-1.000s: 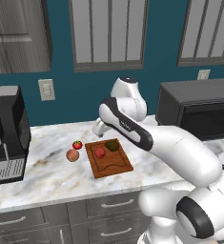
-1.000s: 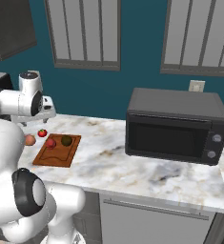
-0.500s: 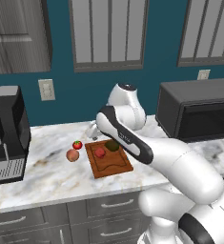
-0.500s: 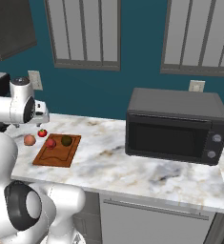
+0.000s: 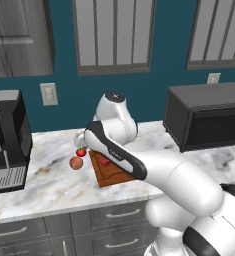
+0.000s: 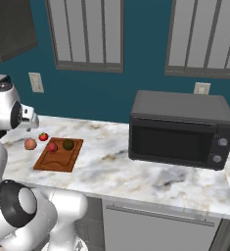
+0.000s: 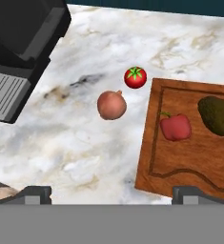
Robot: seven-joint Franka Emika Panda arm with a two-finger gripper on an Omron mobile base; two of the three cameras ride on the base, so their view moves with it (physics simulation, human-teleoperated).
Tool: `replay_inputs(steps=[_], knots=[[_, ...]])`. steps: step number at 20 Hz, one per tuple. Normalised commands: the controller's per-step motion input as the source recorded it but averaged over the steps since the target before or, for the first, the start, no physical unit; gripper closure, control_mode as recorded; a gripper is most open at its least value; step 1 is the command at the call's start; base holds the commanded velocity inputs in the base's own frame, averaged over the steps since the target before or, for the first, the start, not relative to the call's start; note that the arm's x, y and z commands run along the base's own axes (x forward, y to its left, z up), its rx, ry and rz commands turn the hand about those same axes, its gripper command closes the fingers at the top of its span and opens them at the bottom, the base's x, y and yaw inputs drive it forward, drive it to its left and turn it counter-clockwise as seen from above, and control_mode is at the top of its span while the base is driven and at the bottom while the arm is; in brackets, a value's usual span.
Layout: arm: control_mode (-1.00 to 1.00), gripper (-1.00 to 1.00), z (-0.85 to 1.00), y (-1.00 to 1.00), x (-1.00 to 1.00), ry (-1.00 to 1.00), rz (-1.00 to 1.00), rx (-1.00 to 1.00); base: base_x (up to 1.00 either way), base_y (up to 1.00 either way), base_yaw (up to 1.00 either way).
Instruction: Place the avocado, onion, tomato, and bell pepper on the cutting board.
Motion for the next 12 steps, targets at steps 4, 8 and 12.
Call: replay_inputs(steps=[4, 8, 12], knots=[[-1.00, -1.00, 0.00, 0.43, 0.24, 0.00, -0.07, 0.00, 0.00, 0.00, 0.00], [-1.00, -1.00, 0.00, 0.25, 0.36, 0.00, -0.03, 0.00, 0.00, 0.00, 0.00], [-1.00, -1.00, -0.01, 0.12, 0.34, 0.00, -0.01, -0.01, 0.00, 0.00, 0.00]])
